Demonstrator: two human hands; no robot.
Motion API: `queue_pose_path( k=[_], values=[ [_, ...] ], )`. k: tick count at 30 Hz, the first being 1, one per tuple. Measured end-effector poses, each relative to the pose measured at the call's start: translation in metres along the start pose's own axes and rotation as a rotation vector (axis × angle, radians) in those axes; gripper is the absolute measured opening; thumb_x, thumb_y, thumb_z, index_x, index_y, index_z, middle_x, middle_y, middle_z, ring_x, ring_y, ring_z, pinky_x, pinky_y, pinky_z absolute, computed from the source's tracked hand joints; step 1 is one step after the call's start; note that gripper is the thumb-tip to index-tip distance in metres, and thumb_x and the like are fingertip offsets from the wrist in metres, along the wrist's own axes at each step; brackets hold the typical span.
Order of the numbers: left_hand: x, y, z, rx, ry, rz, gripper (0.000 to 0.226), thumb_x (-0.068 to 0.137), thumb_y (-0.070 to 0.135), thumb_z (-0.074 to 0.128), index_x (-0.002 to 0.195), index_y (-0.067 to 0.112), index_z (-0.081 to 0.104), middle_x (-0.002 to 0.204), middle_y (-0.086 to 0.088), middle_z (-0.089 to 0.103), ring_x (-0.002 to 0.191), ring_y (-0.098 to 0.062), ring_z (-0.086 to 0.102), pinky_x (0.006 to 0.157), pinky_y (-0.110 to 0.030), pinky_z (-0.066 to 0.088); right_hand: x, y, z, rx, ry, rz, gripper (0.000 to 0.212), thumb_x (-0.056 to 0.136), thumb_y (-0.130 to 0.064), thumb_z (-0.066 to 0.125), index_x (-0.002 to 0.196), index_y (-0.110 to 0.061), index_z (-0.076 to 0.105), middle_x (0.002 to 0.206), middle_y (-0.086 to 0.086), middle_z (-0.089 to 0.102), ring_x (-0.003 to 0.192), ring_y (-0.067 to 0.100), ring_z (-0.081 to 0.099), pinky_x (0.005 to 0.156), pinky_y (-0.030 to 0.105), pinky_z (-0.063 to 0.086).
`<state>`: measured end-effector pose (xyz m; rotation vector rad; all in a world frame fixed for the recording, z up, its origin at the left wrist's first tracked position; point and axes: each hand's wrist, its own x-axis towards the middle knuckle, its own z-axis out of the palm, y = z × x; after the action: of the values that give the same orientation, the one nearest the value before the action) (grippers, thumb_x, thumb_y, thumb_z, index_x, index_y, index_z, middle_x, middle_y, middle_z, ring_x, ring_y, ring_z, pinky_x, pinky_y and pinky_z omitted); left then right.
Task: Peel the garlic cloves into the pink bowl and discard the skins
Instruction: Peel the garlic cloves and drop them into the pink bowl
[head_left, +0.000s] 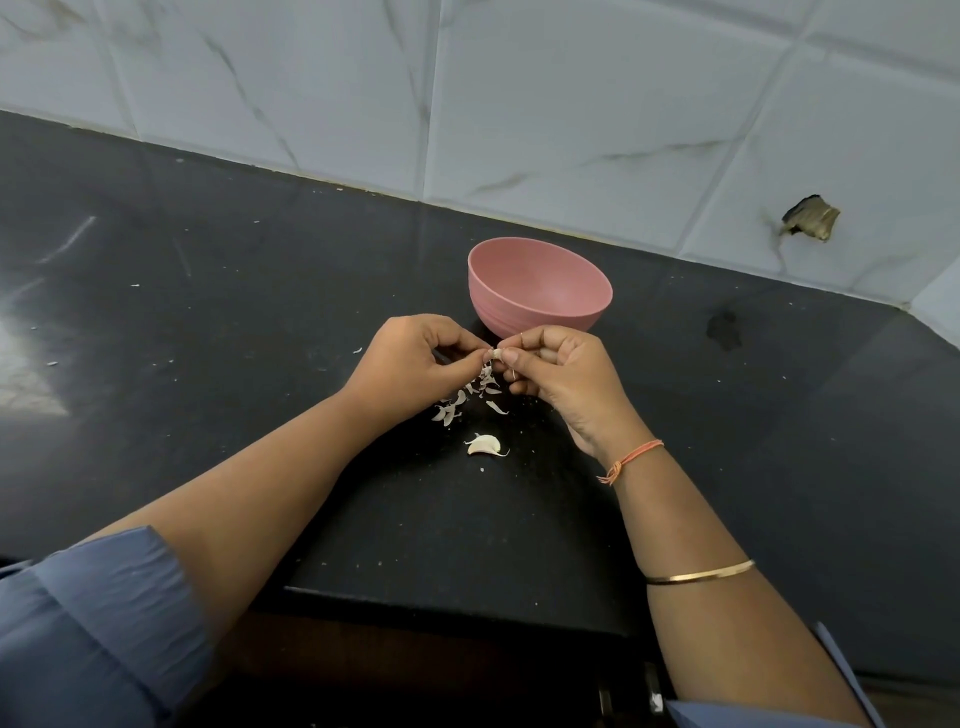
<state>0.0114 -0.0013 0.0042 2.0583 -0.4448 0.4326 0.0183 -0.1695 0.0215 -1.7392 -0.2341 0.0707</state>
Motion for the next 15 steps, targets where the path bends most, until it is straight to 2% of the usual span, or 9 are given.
queue_pose_path(
  k=[8, 15],
  values=[
    [0.0009, -0.003, 0.0025, 0.065, 0.014, -0.012, 0.013, 0.079, 0.012, 0.07, 0.078, 0.025, 0.072, 0.073, 0.007, 0.067, 0.07, -0.008, 0.062, 0.06, -0.014, 0.049, 0.0003, 0.0012, 0.0023, -0.018, -0.007, 0.011, 0.008, 0.085, 0.0, 0.061, 0.09, -0.002, 0.067, 0.076, 0.008, 0.067, 0.065, 0.01, 0.059, 0.058, 0.017, 0.051],
    [0.0002, 0.0008, 0.0023, 0.028, 0.032, -0.081, 0.013, 0.08, 0.011, 0.069, 0.073, 0.022, 0.07, 0.068, 0.004, 0.067, 0.059, -0.011, 0.061, 0.052, -0.014, 0.048, -0.0001, 0.0009, 0.003, 0.013, -0.024, 0.012, 0.009, 0.086, 0.002, 0.059, 0.092, -0.001, 0.066, 0.076, 0.008, 0.067, 0.065, 0.009, 0.058, 0.057, 0.015, 0.05]
  ],
)
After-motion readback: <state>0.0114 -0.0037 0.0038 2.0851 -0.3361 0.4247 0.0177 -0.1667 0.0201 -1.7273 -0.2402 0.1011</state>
